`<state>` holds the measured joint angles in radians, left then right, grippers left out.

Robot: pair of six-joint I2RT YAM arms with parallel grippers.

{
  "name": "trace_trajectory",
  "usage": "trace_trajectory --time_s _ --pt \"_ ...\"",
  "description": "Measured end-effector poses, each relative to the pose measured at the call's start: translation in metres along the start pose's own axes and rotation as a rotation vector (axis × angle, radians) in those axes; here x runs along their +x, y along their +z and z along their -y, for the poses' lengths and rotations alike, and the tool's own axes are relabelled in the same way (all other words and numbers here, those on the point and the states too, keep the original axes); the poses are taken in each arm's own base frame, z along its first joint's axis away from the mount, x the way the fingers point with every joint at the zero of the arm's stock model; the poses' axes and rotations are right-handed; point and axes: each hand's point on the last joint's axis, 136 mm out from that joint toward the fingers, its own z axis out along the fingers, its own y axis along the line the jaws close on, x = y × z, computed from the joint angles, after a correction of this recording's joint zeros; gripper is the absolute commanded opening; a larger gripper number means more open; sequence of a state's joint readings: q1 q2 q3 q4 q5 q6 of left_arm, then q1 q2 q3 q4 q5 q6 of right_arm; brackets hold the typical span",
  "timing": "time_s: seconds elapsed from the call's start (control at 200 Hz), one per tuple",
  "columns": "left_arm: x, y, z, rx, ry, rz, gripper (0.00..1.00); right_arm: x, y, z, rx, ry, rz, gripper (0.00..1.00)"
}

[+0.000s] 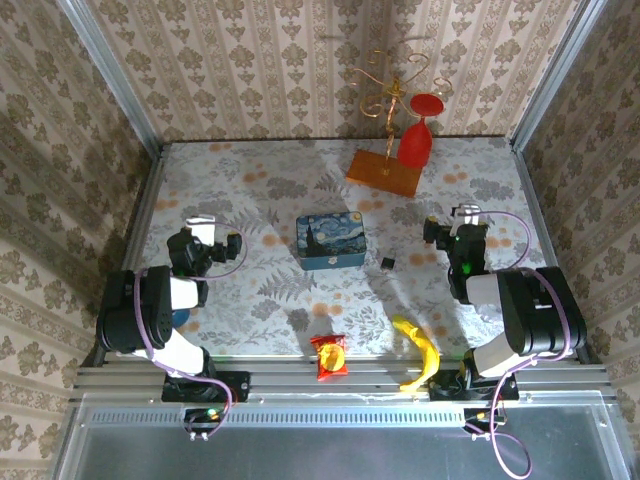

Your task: Unlock a padlock with a key

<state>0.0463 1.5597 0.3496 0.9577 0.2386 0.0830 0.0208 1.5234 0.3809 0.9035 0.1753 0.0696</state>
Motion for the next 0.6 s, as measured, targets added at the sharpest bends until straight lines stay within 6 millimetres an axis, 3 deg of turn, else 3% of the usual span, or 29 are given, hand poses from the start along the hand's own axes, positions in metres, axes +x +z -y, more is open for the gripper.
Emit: trace_trajectory --time_s 0.24,0.6 --pt "0.0 0.0 0.0 0.0 0.0 0.0 1.0 0.007 0.001 -0.015 -0.094 -0.021 -0.04 1.0" --pt "0.0 0.0 0.0 0.0 0.0 0.0 1.0 0.01 0.001 -0.018 -0.115 -0.021 -0.053 1.0"
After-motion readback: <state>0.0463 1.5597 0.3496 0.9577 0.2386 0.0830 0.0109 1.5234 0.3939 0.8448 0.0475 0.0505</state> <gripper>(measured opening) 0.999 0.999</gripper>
